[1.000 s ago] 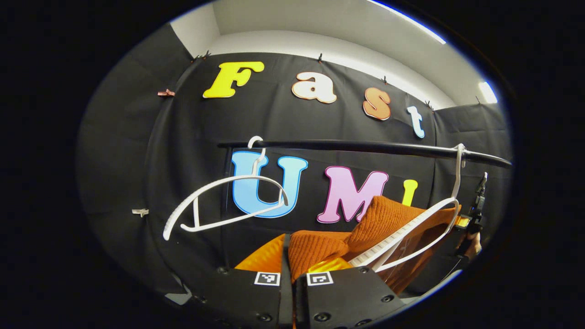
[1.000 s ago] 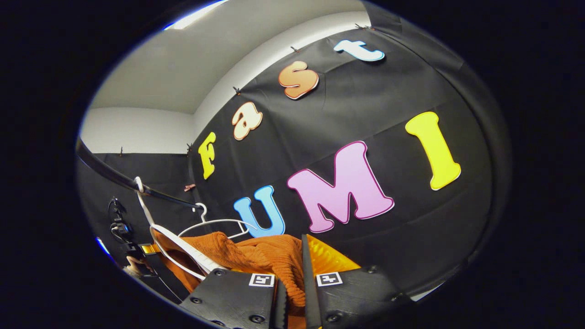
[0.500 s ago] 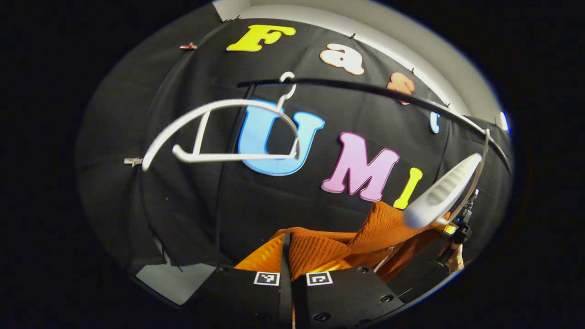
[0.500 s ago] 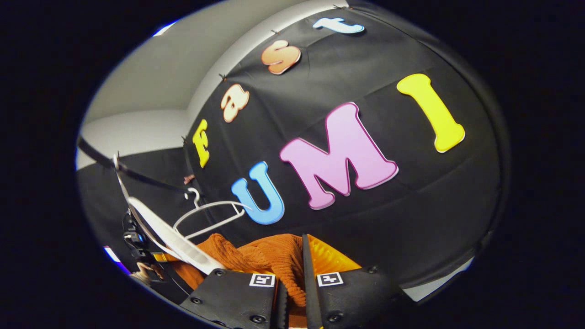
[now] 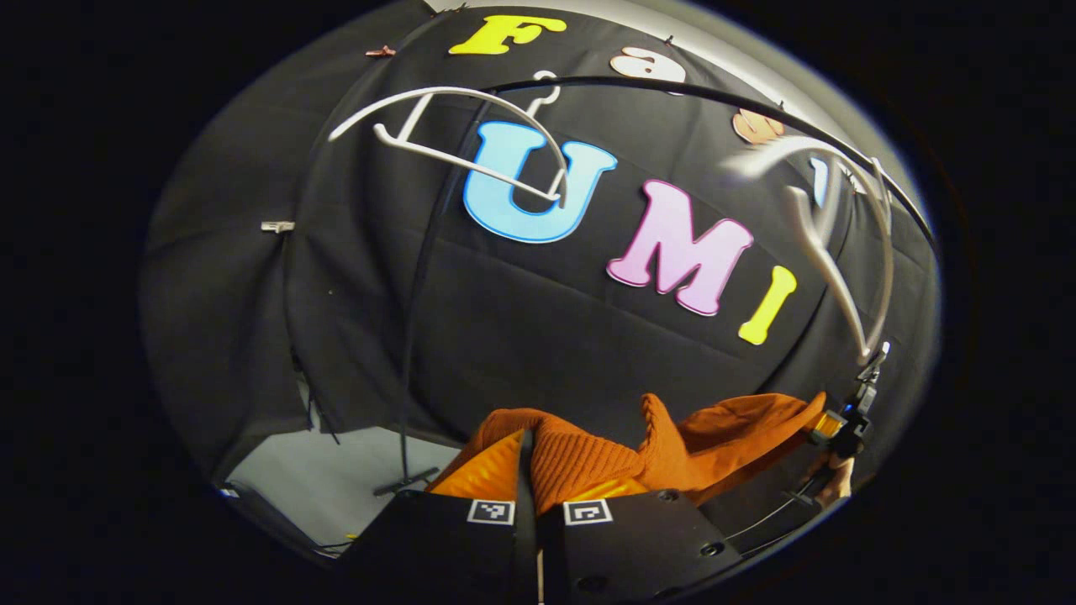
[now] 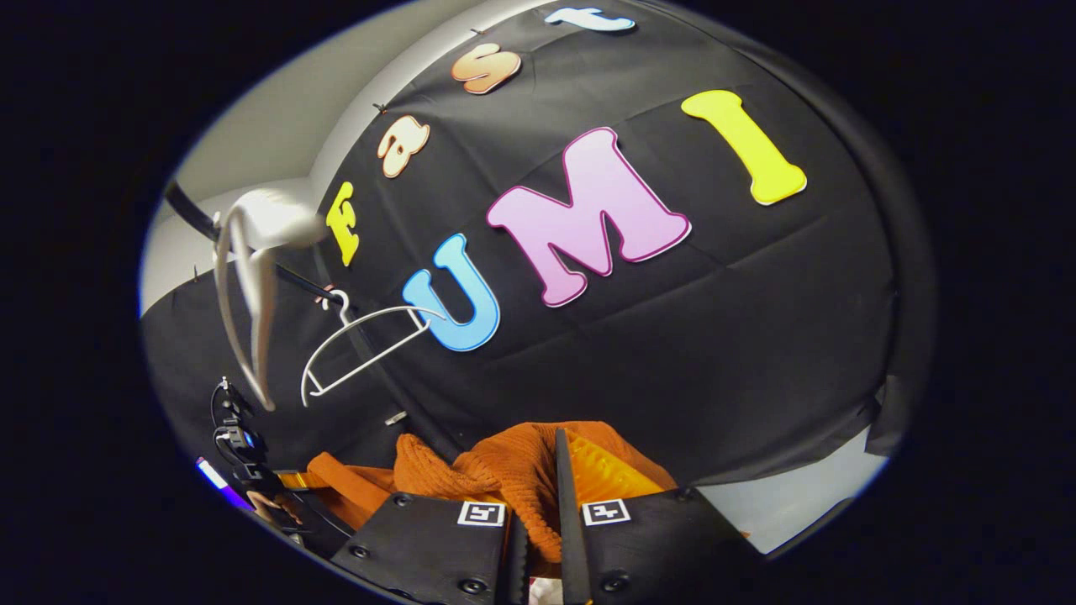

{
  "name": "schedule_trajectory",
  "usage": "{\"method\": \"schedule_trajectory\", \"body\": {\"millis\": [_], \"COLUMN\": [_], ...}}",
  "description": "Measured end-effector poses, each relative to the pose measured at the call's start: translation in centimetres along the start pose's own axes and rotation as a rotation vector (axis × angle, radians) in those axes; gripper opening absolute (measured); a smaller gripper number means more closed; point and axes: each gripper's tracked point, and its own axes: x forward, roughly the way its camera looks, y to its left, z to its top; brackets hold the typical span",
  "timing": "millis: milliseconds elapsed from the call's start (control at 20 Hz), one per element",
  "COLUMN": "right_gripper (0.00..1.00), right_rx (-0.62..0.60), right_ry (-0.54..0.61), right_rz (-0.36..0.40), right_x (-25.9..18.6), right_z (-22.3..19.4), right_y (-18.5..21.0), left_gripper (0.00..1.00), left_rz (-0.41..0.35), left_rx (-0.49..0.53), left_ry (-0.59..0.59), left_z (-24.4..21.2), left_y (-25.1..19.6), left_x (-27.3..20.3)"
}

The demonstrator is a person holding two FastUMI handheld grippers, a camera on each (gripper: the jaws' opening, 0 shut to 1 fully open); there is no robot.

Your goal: Grasp the clothes on the hanger with both hands and then place them into the laundry hamper below.

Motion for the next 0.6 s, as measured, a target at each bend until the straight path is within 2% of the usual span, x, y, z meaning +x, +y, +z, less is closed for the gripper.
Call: {"method": "schedule_trajectory", "body": {"millis": [200, 450, 600], "right_gripper": [0.19, 0.19, 0.19], "right_rx": [-0.004, 0.004, -0.056], "right_ry": [0.050, 0.146, 0.170], "right_rz": [0.067, 0.134, 0.149], "right_x": [-2.1, -4.2, -4.7], "right_z": [-2.5, -7.2, -8.1], "right_y": [4.6, 9.1, 11.2], "left_gripper": [0.07, 0.07, 0.07], "left_rz": [-0.119, -0.204, -0.232], "left_rx": [-0.014, 0.056, 0.116], "left_ry": [0.024, 0.051, 0.062], "left_z": [-1.5, -3.5, -4.6], "left_y": [-5.6, -11.1, -13.6], "left_x": [-1.3, -2.3, -2.5]}}
